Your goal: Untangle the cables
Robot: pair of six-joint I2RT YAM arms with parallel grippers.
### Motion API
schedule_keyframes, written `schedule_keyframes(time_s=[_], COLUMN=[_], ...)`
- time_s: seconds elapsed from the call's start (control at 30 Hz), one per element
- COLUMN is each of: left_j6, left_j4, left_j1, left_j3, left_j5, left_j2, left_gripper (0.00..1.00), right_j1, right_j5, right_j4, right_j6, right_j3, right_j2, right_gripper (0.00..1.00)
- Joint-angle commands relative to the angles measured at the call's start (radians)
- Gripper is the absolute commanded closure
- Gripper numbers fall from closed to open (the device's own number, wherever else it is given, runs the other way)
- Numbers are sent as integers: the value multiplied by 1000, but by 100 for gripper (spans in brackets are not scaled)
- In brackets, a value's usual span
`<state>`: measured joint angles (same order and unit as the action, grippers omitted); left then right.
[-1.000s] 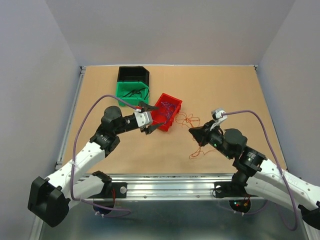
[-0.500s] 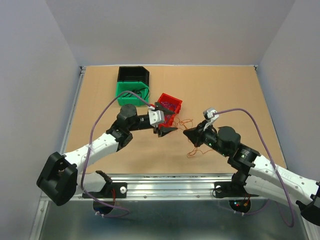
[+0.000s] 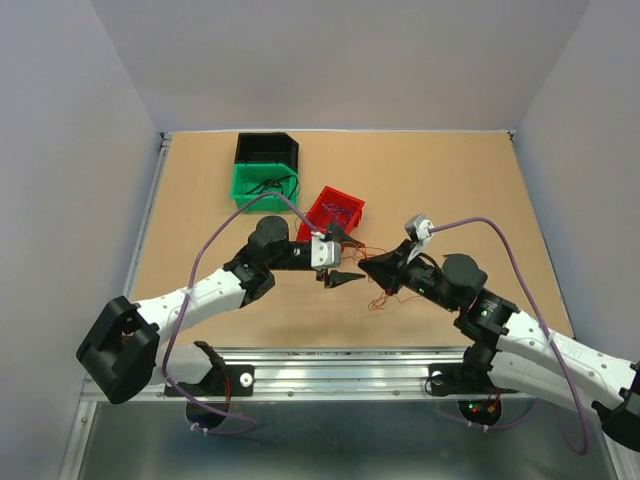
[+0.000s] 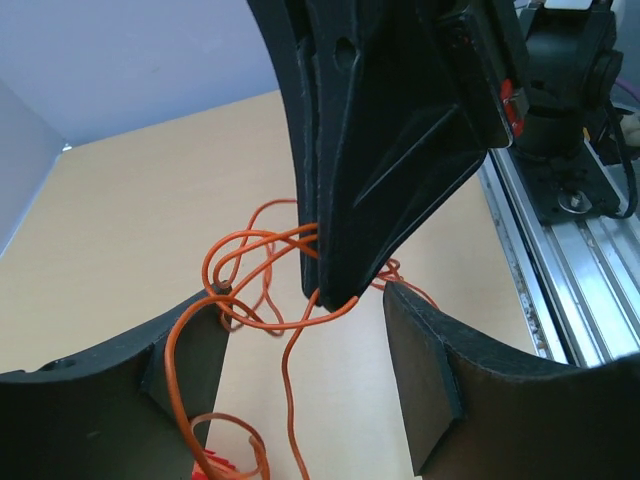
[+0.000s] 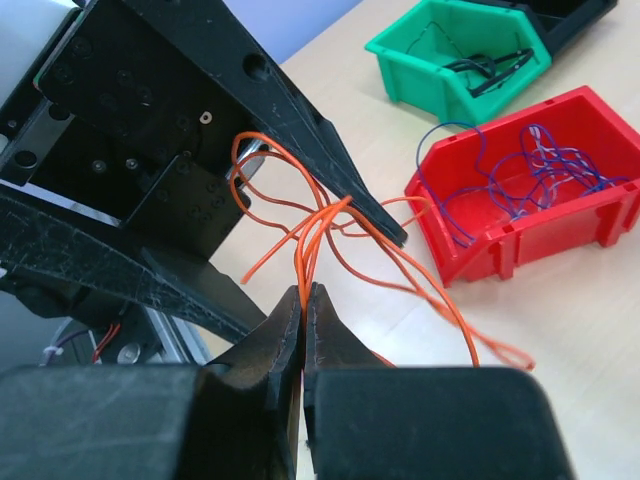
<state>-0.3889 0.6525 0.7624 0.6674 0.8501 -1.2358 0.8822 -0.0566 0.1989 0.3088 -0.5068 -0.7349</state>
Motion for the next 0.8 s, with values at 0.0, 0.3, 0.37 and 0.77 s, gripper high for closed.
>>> schedule_keyframes(time_s=[0.0, 0.3, 0.37, 0.77], left_j6=[-36, -36, -44, -114], left_j4=[15, -8, -19, -93], left_j1=[26, 38, 38, 37], left_j3=[-5, 9, 12, 26], left_j5=[41, 60, 61, 37], left_j2=[-1, -37, -44, -65], left_gripper=[27, 28, 30, 78], right_j1=[0, 0, 0, 1], right_j5=[-72, -103, -110, -100], right_j4=[140, 266, 280, 304], right_j6=[-17, -11, -8, -14], right_j3=[34, 30, 24, 77], right_j2=[-18, -133, -149, -71], right_gripper=[99, 99, 99, 83])
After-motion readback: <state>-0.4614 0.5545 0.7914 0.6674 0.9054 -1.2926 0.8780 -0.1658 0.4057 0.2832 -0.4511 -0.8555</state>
